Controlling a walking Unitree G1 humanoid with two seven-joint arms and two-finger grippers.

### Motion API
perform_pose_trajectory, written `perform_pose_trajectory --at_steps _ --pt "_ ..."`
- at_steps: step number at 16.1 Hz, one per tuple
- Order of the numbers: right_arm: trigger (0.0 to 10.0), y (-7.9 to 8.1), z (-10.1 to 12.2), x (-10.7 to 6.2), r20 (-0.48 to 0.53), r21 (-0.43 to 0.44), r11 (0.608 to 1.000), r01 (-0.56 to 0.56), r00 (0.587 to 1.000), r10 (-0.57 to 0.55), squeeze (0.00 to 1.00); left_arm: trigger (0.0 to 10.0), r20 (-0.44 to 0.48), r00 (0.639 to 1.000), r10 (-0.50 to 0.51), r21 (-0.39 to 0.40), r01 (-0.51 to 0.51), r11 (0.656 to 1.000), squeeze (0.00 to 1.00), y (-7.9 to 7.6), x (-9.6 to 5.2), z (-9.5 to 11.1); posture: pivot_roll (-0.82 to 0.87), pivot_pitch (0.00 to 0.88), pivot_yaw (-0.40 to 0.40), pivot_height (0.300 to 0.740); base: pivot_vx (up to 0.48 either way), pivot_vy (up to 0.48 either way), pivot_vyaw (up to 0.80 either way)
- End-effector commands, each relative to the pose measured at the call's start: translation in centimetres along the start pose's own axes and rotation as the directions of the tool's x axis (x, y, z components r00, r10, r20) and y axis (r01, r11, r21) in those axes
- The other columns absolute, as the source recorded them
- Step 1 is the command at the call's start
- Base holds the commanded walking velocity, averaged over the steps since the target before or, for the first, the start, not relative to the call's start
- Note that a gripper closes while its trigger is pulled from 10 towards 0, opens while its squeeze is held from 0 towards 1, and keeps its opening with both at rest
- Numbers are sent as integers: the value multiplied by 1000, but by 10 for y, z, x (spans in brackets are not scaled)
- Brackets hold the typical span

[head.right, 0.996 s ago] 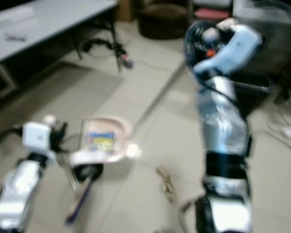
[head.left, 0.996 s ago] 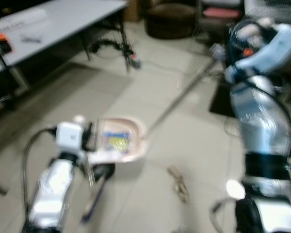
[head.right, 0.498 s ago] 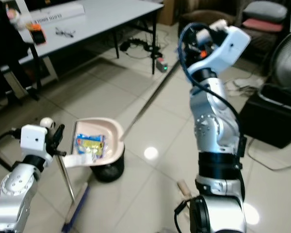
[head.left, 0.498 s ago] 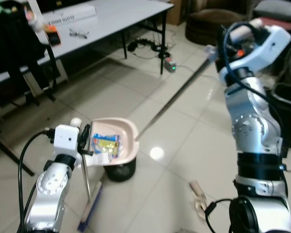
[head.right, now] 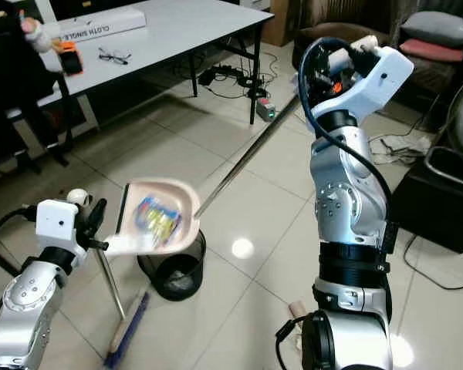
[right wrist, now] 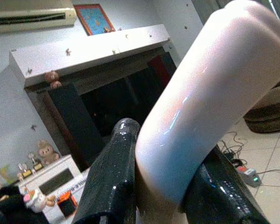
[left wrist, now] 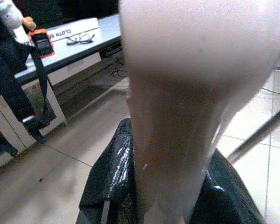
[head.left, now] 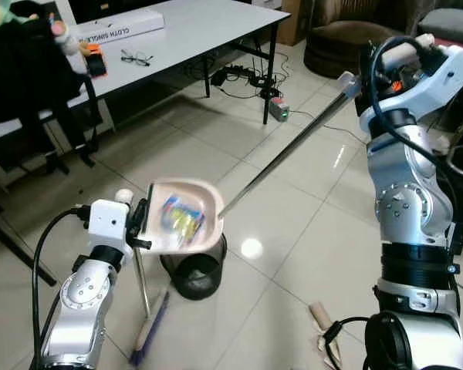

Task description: Sweep floor

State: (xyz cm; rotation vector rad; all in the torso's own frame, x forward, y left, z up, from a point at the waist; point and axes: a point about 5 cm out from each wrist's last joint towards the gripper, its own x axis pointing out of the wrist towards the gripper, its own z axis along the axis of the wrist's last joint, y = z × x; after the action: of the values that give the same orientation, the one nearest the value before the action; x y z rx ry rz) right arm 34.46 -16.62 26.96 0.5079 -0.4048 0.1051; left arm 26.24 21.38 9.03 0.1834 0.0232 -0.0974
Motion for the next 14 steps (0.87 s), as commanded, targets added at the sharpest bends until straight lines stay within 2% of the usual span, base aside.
perform_pose_trajectory --at_steps 1,3,5,8,10,12,14 --pt "10000 -7 18 1 72 -4 1000 27 997 -27 0 10000 47 999 -13 -4 13 1000 0 -3 3 9 -21 0 28 740 0 0 0" --pt "10000 -8 18 2 75 -5 1000 31 997 -31 0 10000 37 999 -2 1 2 1000 0 -1 3 8 -21 0 27 740 0 0 0" --pt "10000 -8 18 2 73 -40 999 17 997 -14 0 10000 18 1000 21 14 -21 1000 0 1 2 5 -22 0 27 740 0 0 0" --pt "10000 -6 16 2 79 -145 989 -10 997 21 0 10000 16 1000 25 17 -26 1000 0 2 3 4 -22 0 25 740 0 0 0" --pt "10000 2 12 1 91 -222 973 -55 993 77 0 10000 10 1000 19 20 -19 1000 0 1 2 2 -23 0 27 740 0 0 0" --pt "10000 10 6 0 88 -256 961 -107 987 133 0 10000 6 1000 16 23 -16 1000 0 0 2 1 -25 0 29 740 0 0 0" --pt "10000 27 -9 -4 60 -310 927 -212 969 241 0 10000 1 1000 8 31 -8 999 0 -2 2 1 -24 0 30 740 0 0 0"
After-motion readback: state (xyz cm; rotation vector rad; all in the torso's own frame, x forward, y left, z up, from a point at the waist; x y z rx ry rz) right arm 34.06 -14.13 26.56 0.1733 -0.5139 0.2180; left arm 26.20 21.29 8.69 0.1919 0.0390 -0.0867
